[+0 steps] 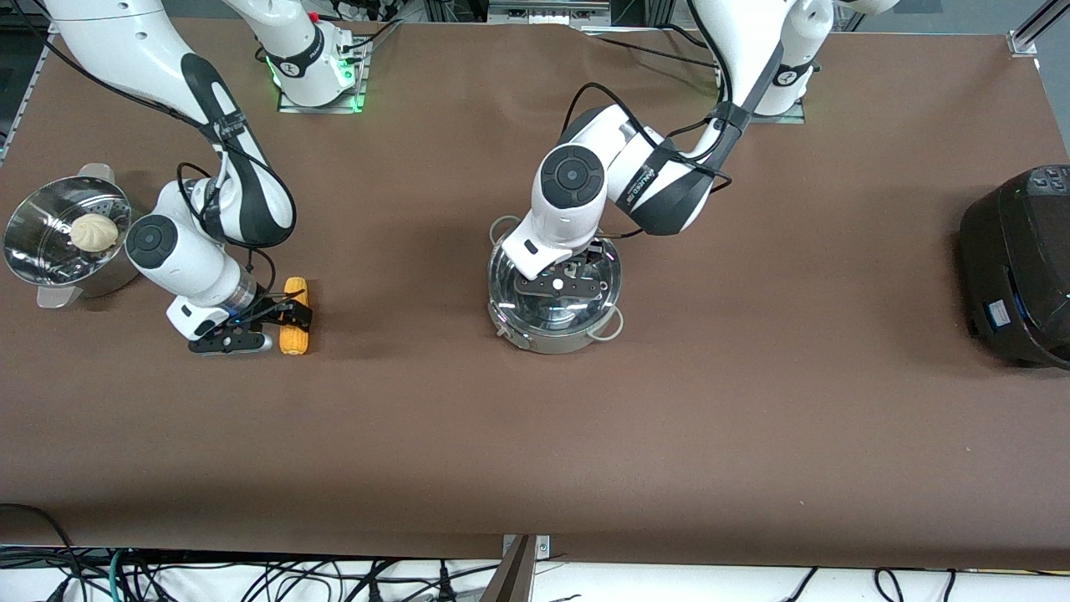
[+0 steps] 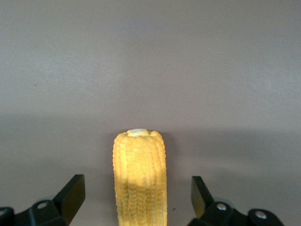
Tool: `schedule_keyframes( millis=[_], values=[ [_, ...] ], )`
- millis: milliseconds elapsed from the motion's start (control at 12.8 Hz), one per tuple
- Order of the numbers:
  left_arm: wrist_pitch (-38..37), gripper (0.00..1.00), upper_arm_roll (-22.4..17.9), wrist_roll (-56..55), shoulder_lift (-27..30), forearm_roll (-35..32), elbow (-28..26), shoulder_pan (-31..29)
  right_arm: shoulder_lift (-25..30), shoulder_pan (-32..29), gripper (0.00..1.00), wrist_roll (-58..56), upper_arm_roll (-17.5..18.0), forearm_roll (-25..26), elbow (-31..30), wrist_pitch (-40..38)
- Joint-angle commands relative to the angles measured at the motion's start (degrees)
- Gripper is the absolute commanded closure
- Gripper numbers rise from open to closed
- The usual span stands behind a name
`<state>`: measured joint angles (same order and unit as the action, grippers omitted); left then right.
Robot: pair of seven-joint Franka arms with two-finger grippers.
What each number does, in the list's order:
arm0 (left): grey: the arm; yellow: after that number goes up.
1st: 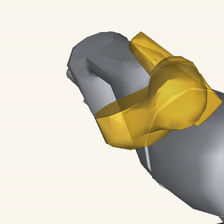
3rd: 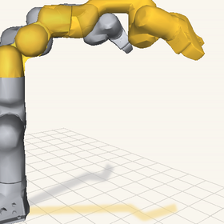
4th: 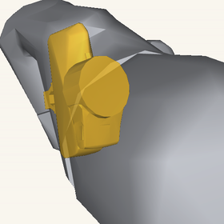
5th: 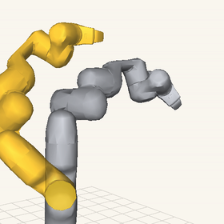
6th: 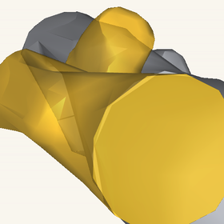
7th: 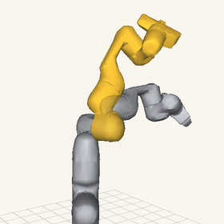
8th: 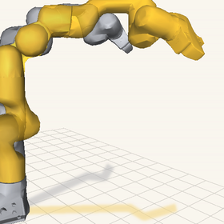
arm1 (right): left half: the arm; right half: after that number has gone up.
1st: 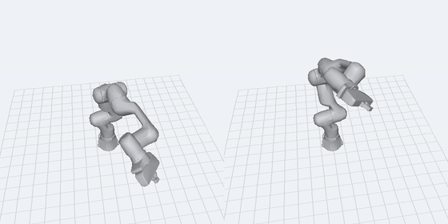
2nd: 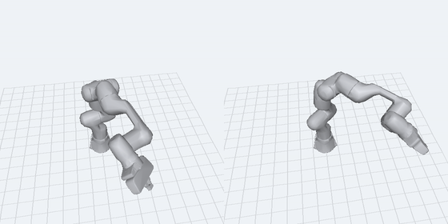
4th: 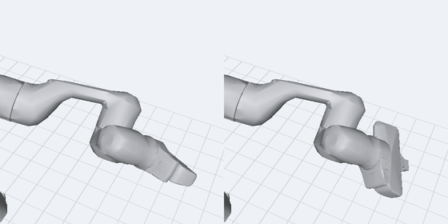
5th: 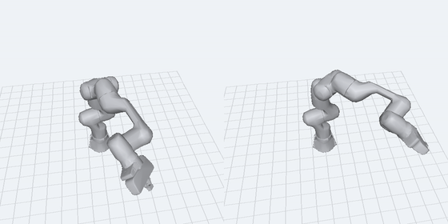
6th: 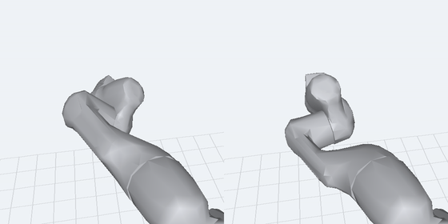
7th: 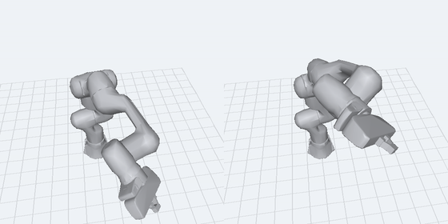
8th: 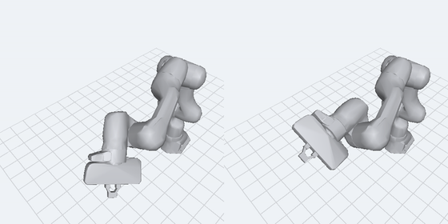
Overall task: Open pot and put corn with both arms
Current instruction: 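Grasp the lid knob with the left gripper while the right gripper grasps the corn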
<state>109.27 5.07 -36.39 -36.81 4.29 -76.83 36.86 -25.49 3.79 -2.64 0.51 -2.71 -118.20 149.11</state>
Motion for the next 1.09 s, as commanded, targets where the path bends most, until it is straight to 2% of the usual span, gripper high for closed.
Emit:
schedule_keyframes(
  millis=[0, 389, 623, 778, 1012],
  values=[
    [-1.07, 0.91, -0.41, -0.79, 1.03, -1.48, 1.86, 0.67, 0.62, -0.37, 0.00, -1.93, 0.55, -0.72, -2.73, 3.54],
    [-5.11, 0.94, -0.32, -1.40, 6.65, -1.39, 1.60, 2.78, -0.09, -0.37, 0.00, -5.71, 0.81, -0.72, -3.53, 5.84],
    [-11.52, 0.95, -1.02, -1.67, 9.65, -1.57, 1.69, 2.08, -0.96, -0.37, 0.00, -5.79, 0.81, -0.72, -3.17, 5.93],
    [-14.95, 0.95, -2.51, -1.58, 11.49, -4.97, 1.69, 1.56, -1.31, -0.37, 0.00, -5.79, 0.81, -0.72, -3.35, 6.89],
    [-17.67, 0.95, -2.43, -1.23, 13.60, -5.96, 1.60, -3.96, -1.40, -0.37, 0.00, -5.88, 0.81, -0.72, -3.52, 6.98]
  ],
)
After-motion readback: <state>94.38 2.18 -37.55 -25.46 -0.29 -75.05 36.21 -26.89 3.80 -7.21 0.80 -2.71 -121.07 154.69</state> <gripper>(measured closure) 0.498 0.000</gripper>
